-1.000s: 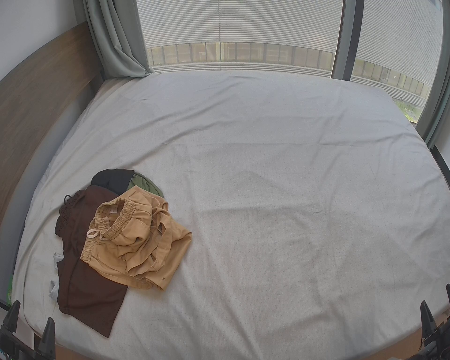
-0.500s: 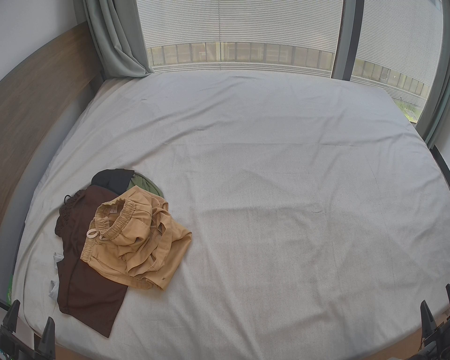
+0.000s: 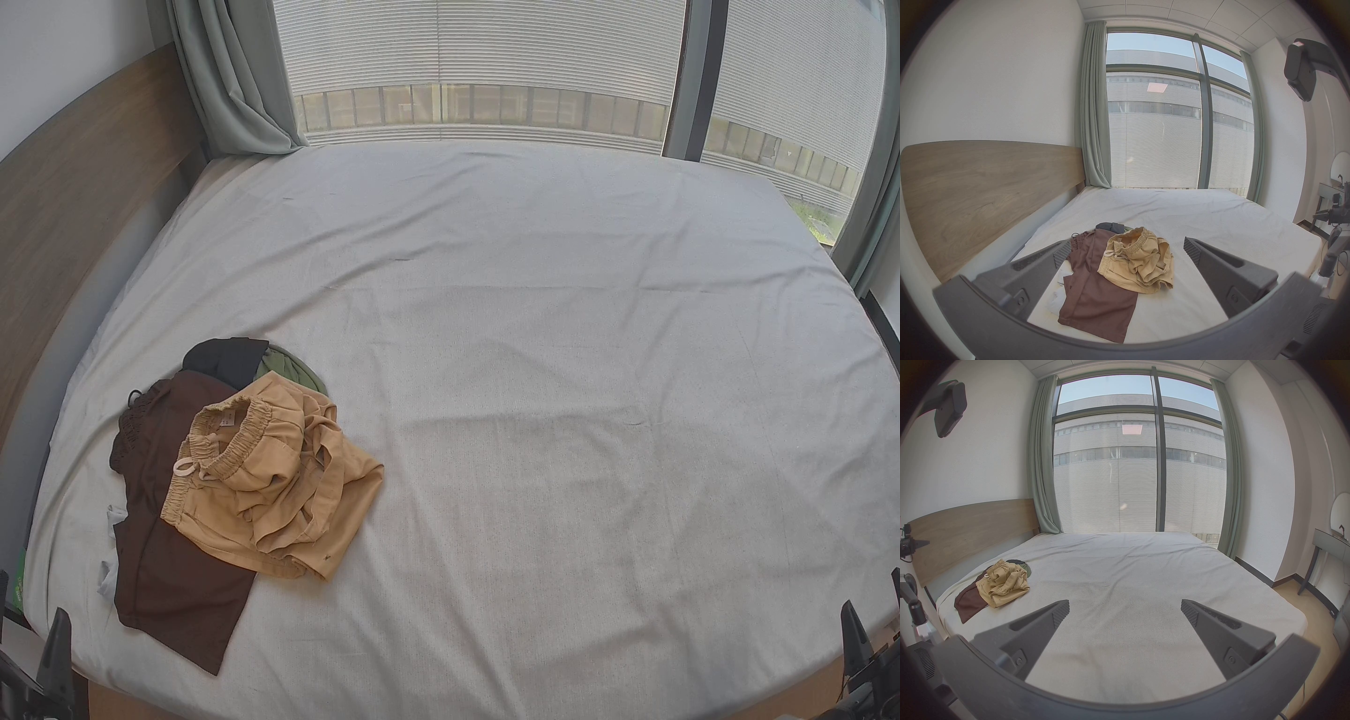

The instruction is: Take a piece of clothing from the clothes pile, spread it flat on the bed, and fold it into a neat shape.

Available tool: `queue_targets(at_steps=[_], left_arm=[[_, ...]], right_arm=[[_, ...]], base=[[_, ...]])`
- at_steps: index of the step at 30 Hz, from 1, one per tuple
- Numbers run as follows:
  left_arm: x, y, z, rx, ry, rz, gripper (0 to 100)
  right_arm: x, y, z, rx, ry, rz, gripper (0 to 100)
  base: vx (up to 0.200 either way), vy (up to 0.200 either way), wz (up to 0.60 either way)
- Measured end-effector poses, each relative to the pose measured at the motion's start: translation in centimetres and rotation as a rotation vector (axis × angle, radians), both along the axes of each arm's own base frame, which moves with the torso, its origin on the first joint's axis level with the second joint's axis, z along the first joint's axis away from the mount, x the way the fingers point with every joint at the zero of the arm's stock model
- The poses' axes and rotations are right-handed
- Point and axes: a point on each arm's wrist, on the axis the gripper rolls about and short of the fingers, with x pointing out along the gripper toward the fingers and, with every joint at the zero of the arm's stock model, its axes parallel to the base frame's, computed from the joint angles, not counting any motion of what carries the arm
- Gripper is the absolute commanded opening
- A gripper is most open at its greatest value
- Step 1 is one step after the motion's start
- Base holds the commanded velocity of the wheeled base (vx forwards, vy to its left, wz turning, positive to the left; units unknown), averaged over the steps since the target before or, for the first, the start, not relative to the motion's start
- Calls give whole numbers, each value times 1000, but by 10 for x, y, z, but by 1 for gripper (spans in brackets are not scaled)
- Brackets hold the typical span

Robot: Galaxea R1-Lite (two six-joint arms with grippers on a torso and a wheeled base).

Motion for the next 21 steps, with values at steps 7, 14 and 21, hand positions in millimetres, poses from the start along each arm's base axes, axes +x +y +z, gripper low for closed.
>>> queue_targets(at_steps=[7,14,21], left_arm=[[5,0,4,1,37,-5,100],[10,0,13,-1,56,-13,100],[17,-1,30,-93,58,-59,100]], right_arm=[[0,0,0,0,0,1,100],[0,0,0,-2,0,0,100],[0,0,0,-2,0,0,100]], base=[[0,0,0],[0,0,0],[0,0,0]])
